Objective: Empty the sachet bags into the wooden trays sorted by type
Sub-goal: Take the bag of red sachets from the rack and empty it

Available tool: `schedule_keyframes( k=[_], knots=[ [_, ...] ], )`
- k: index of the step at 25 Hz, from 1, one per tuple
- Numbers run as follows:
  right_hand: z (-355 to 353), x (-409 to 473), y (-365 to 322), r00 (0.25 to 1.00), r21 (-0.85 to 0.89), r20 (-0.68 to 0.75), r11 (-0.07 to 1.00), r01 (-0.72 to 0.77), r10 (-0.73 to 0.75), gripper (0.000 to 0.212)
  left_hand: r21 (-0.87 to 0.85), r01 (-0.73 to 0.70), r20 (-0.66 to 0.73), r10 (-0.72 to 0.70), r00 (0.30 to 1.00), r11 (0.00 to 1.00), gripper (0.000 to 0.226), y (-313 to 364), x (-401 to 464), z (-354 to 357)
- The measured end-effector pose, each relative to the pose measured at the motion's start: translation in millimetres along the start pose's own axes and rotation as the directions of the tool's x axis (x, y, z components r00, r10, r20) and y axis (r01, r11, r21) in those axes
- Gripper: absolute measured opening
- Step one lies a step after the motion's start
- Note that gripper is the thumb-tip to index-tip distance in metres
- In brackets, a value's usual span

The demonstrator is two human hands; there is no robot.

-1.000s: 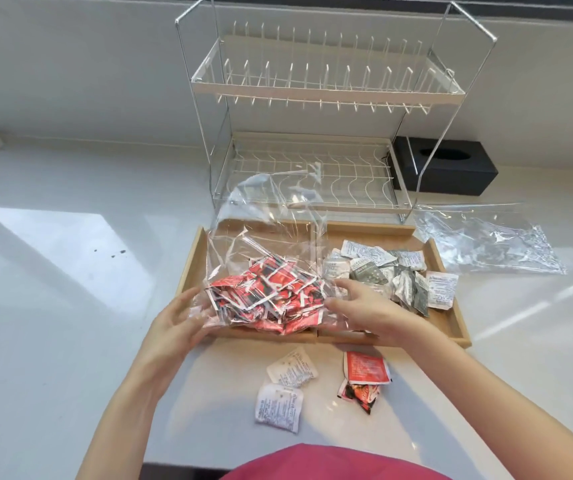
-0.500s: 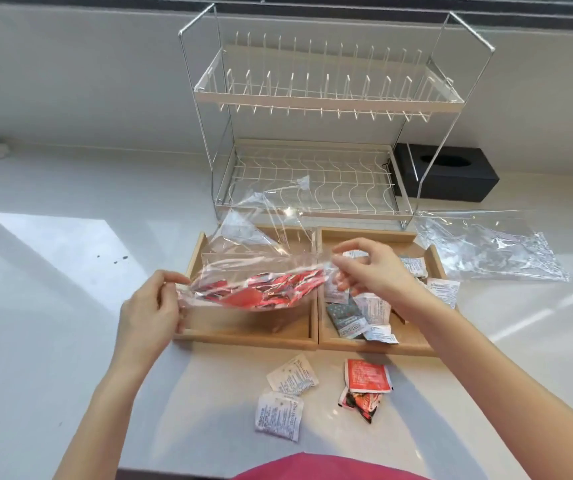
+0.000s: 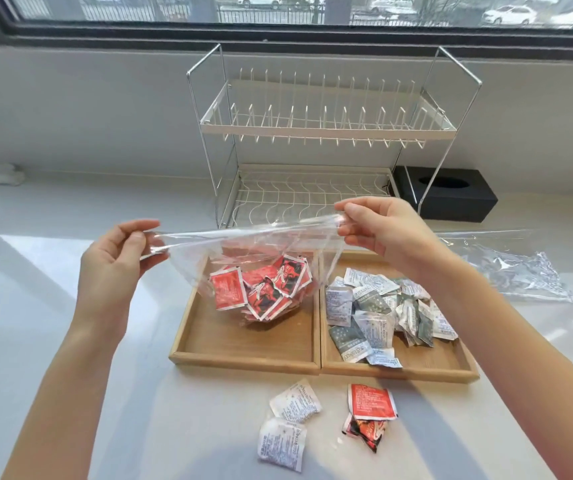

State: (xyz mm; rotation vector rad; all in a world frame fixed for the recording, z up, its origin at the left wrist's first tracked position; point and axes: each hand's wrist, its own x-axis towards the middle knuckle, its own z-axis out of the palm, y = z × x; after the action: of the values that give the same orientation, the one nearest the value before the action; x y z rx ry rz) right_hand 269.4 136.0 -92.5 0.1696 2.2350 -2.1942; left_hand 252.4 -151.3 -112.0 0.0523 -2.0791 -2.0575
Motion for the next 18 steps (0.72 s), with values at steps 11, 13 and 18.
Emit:
schedule_keyframes(
  k=[11, 13, 18],
  knots=[
    [6, 4, -52, 0.964, 0.016, -0.053, 0.965, 0.261, -0.26, 0.02, -0.083, -0.208, -0.02, 0.207, 0.978, 0.975, 0.035, 54, 40, 7],
    [5, 5, -64, 0.954, 0.011, -0.059, 0.955, 0.296, -0.295, 0.02, -0.092, -0.237, -0.018, 0.236, 0.971, 0.967, 0.034, 64, 46, 7],
    [-2, 11, -86, 0.921, -0.057, -0.078, 0.924, 0.379, -0.383, 0.02, -0.125, -0.288, -0.019, 0.287, 0.958, 0.95, 0.034, 74, 52, 14]
  ],
)
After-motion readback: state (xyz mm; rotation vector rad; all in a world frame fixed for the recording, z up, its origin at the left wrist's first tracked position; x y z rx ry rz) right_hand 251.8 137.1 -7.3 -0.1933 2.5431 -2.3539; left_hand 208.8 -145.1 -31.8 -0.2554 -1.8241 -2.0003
